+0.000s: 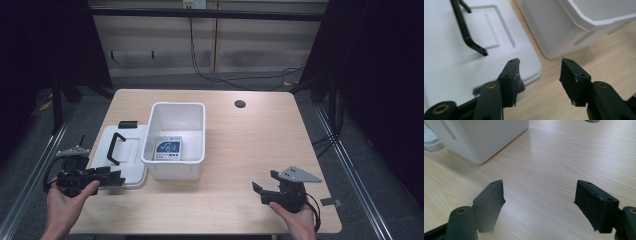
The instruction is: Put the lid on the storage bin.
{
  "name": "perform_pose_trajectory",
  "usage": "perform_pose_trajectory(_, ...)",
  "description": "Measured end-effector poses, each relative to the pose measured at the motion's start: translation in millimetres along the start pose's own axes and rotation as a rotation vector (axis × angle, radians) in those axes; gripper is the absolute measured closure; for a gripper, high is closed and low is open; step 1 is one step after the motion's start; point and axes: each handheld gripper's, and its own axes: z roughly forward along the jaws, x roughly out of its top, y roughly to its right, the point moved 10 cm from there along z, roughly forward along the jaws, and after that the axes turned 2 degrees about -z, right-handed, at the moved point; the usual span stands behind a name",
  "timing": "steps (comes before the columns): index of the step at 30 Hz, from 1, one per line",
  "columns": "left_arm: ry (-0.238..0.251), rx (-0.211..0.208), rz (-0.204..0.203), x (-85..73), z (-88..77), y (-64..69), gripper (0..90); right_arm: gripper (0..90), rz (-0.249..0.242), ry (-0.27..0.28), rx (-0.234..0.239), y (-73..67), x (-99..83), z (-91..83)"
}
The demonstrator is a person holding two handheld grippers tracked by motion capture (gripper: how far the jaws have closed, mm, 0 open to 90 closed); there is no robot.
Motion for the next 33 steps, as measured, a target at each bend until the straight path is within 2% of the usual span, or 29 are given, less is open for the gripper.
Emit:
perform_pose_trajectory(4, -0.007, 0.017, -0.002, 5.4, 0.1, -3.3, 52.2, 21.6, -0.002, -0.005, 0.003, -0.8, -0.3, 0.6)
perform_pose_trajectory(7, -0.007, 0.000, -0.010, 10.5, -1.5, -3.5, 52.1, 21.2, -0.001, -0.010, 0.004, -1.1, -1.0, 0.6)
perform_pose_trajectory(8, -0.011, -0.017, -0.015, 12.5, -2.2, -3.1, 52.1, 21.0, 0.000, -0.010, 0.003, -1.1, -1.0, 0.6)
perform_pose_trajectory(10, -0.032, -0.040, -0.017, 14.6, -2.0, -2.7, 52.8, 21.0, -0.001, -0.011, 0.003, -1.0, -1.3, 0.4)
perform_pose_trajectory(11, -0.039, -0.038, -0.014, 15.7, -1.3, -3.4, 54.8, 21.0, -0.001, -0.011, 0.004, -1.3, -1.4, 0.5)
perform_pose_trajectory(12, -0.062, -0.027, -0.008, 17.1, 1.1, -5.4, 55.5, 21.0, -0.001, -0.013, 0.004, -1.5, -1.6, 0.6)
perform_pose_trajectory(13, -0.062, -0.027, -0.008, 17.1, 1.1, -5.4, 55.5, 21.0, -0.001, -0.013, 0.004, -1.5, -1.6, 0.6)
perform_pose_trajectory(14, -0.083, -0.004, -0.010, 18.6, 3.4, -8.5, 55.5, 21.0, 0.001, -0.018, 0.004, -1.9, -2.1, 0.8)
perform_pose_trajectory(18, -0.109, 0.019, -0.003, 20.3, 7.1, -11.6, 54.8, 21.0, -0.003, -0.014, 0.006, -2.1, -1.7, 0.6)
perform_pose_trajectory(23, -0.145, 0.021, -0.001, 22.9, 9.3, -15.6, 50.3, 21.0, -0.002, -0.016, 0.009, -2.7, -1.9, 0.9)
perform_pose_trajectory(24, -0.142, 0.023, -0.015, 24.9, 9.0, -17.1, 48.8, 21.0, -0.003, -0.016, 0.009, -2.8, -1.8, 1.2)
perform_pose_trajectory(27, -0.157, 0.030, -0.016, 28.4, 8.5, -21.0, 49.0, 21.0, -0.003, -0.016, 0.008, -3.0, -1.8, 1.1)
perform_pose_trajectory(29, -0.170, 0.039, -0.004, 30.4, 8.1, -23.4, 54.5, 21.0, -0.007, -0.018, 0.008, -3.1, -2.1, 1.3)
perform_pose_trajectory(33, -0.191, 0.055, -0.010, 34.5, 9.6, -26.6, 54.5, 21.0, -0.010, -0.023, 0.010, -3.1, -2.7, 1.5)
